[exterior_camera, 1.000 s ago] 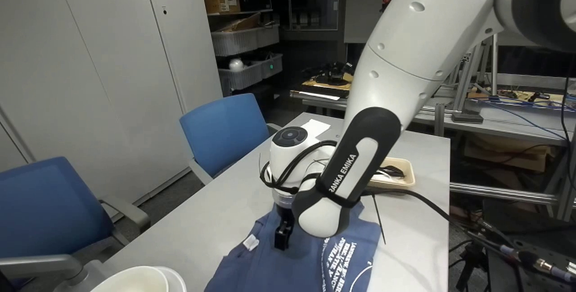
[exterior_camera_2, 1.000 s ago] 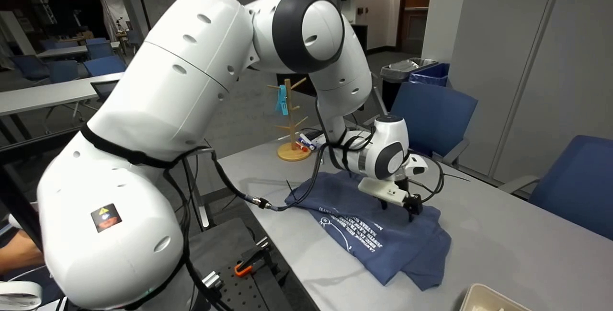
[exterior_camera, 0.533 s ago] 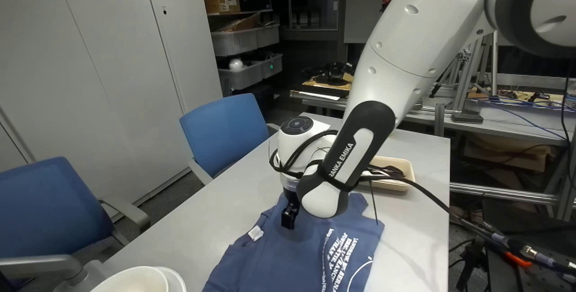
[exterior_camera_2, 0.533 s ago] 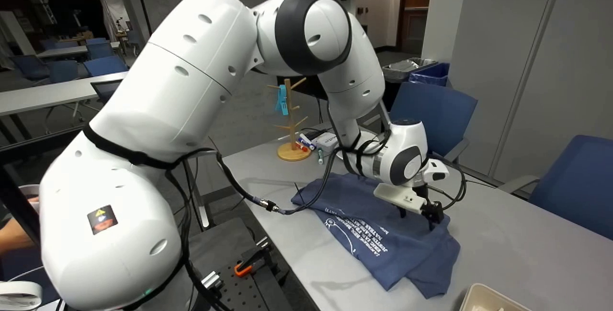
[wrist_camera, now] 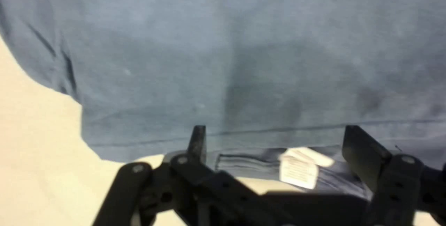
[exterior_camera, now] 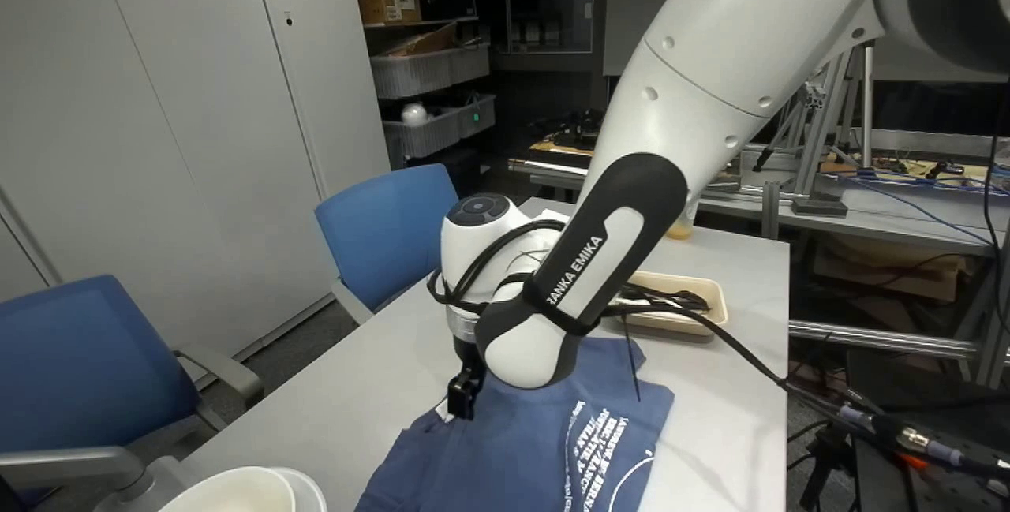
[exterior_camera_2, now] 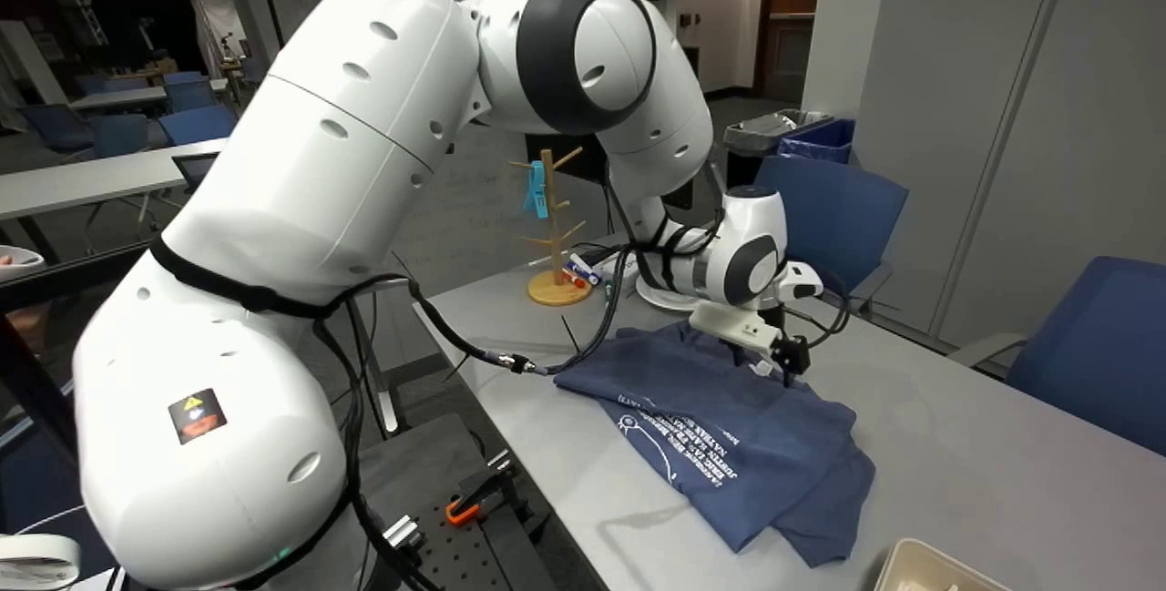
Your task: Unfold the shirt
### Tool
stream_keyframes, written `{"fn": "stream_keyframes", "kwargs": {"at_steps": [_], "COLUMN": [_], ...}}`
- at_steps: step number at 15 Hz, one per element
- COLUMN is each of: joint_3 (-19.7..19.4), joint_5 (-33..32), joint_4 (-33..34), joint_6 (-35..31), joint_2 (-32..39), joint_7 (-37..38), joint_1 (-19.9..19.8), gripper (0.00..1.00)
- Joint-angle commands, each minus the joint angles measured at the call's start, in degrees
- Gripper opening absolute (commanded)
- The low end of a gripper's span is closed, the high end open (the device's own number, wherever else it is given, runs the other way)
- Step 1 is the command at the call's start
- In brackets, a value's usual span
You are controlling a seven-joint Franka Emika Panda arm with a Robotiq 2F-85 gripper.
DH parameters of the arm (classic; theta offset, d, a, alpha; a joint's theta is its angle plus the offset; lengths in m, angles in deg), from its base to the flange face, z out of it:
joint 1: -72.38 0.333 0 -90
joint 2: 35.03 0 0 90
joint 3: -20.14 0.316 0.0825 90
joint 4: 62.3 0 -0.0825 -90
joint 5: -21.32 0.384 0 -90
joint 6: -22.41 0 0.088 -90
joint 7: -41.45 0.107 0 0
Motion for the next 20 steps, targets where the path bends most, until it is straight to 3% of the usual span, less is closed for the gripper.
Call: {"fn": "stream_keyframes", "kwargs": {"at_steps": [1, 7, 11, 17, 20], "joint_3": [6.4, 22.7, 29.1, 29.6, 29.2], "joint_5": [0.8, 6.0, 8.3, 5.8, 5.4], "joint_4": [0.9, 1.1, 1.1, 1.3, 1.8], "joint_6": [3.8, 2.9, 4.0, 7.3, 8.0], "joint_2": [-3.2, -2.5, 0.9, 4.3, 5.1], "joint_7": [-2.1, -15.5, -24.3, -32.4, -34.1], "joint_1": [-0.9, -6.4, -9.0, -9.1, -9.0], "gripper": [1.0, 1.0, 1.0, 1.0, 0.87]}}
